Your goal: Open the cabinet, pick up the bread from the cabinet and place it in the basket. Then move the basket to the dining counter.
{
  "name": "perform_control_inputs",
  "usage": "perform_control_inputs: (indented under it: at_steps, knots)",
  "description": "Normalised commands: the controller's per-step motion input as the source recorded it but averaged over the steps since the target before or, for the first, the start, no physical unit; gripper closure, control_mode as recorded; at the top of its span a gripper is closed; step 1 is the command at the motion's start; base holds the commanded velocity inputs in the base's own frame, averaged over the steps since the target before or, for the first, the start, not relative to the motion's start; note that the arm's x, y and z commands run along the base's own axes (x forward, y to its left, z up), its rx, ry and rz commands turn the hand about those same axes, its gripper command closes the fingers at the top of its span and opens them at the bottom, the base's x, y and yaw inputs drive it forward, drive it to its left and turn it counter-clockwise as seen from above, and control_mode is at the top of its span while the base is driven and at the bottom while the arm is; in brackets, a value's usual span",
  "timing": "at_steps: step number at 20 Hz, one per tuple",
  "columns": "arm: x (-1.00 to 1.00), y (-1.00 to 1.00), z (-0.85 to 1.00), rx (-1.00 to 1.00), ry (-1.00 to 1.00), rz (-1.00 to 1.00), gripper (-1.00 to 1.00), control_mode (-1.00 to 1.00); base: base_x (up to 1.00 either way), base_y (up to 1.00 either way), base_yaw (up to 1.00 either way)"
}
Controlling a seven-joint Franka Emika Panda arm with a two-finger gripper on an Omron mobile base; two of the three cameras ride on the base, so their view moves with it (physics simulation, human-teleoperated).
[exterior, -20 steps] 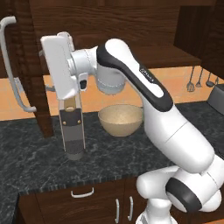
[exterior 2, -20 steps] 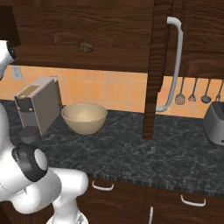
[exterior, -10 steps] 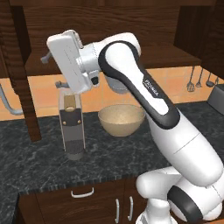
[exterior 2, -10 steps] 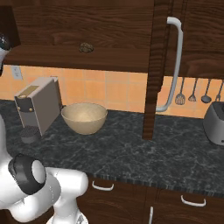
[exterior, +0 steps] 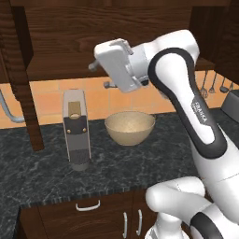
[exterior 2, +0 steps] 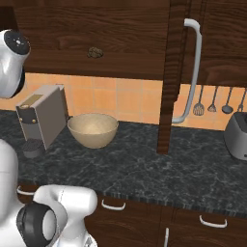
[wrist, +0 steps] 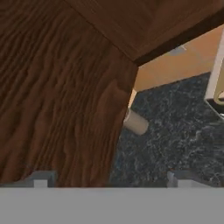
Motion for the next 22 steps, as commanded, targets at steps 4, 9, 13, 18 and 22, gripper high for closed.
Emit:
perform_control_inputs:
  at_steps: [4, 9, 13, 18, 22]
  knots:
    - [-0.07, -1.00, 0.00, -0.35, -0.48, -0.03, -1.00, -1.00, 0.00, 0.00, 0.00]
    - [0.11, -1.00, -0.03, -0.47, -0.50, -0.06, -1.00, -1.00, 0.00, 0.00, 0.00]
    - [0.35, -1.00, 0.08, -0.26, -0.19, -0.21, -1.00, -1.00, 0.00, 0.00, 0.00]
    - [0.43, -0.79, 0.18, -0.03, 0.03, -0.40, -1.00, -1.00, 0.00, 0.00, 0.00]
    - [1.00, -0.12, 0.00, 0.04, 0.00, -0.35, -1.00, -1.00, 0.00, 0.00, 0.00]
